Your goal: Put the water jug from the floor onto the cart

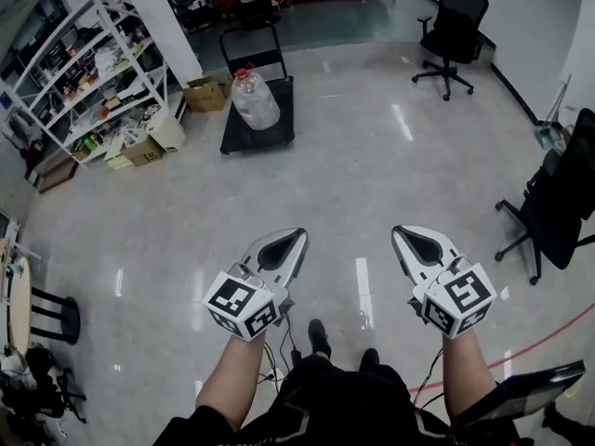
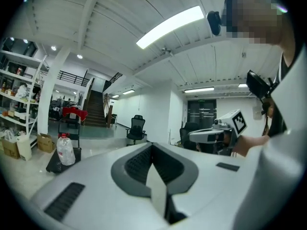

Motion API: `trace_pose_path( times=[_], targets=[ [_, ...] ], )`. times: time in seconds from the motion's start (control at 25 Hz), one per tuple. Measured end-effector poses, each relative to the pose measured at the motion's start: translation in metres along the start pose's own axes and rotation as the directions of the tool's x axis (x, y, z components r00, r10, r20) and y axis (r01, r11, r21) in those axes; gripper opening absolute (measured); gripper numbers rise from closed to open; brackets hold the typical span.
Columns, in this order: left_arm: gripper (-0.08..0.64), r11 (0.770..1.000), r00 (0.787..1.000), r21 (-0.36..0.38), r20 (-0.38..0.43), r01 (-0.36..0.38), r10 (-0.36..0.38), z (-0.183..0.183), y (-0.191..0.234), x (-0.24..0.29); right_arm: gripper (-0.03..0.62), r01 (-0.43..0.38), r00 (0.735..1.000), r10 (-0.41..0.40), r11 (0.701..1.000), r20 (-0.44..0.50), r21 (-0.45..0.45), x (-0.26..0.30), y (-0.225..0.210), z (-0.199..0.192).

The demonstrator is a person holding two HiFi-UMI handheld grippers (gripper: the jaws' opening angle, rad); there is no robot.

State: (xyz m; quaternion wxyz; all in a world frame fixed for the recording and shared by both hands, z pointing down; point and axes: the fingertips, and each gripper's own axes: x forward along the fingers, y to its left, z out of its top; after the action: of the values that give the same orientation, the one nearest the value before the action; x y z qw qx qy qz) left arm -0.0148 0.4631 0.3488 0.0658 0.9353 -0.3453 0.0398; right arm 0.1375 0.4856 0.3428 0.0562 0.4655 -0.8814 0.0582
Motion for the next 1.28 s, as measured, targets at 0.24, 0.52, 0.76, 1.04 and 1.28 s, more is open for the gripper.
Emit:
trace_pose_path(
  times=[0.24,0.52,0.76,1.04,1.28],
  targets=[
    [0.002,1.000,0.999,-0.017,-0.023,-0.024,0.024,-0.011,-0.054,-0.019,0.002,0.012,1.000,-0.012,0.999,0.004,0.042,-0.053,-0.005,-0.017],
    [0.002,0.999,0.999,-0.004,-0.004,0.031,-0.031,-0.013,-0.062,-0.064,0.003,0.060,0.998,-0.060,0.998,0.017,0.022,-0.065,0.043,-0.011],
    [0.002,0.995,0.995,0.018,-0.005,0.100,-0.100,-0.024,-0.064,-0.100,0.003,0.105,0.994,-0.105,0.994,-0.002,0.035,-0.072,0.089,-0.018],
    [0.002,0.997,0.997,0.014,0.019,0.078,-0.078,-0.016,-0.078,-0.135,0.003,0.104,0.995,-0.104,0.994,-0.005,0.021,-0.092,0.118,-0.015],
    [0.002,0.998,0.998,0.023,0.036,0.050,-0.051,-0.004,-0.096,-0.151,0.002,0.109,0.994,-0.109,0.994,0.016,0.015,-0.108,0.119,-0.002]
  ],
)
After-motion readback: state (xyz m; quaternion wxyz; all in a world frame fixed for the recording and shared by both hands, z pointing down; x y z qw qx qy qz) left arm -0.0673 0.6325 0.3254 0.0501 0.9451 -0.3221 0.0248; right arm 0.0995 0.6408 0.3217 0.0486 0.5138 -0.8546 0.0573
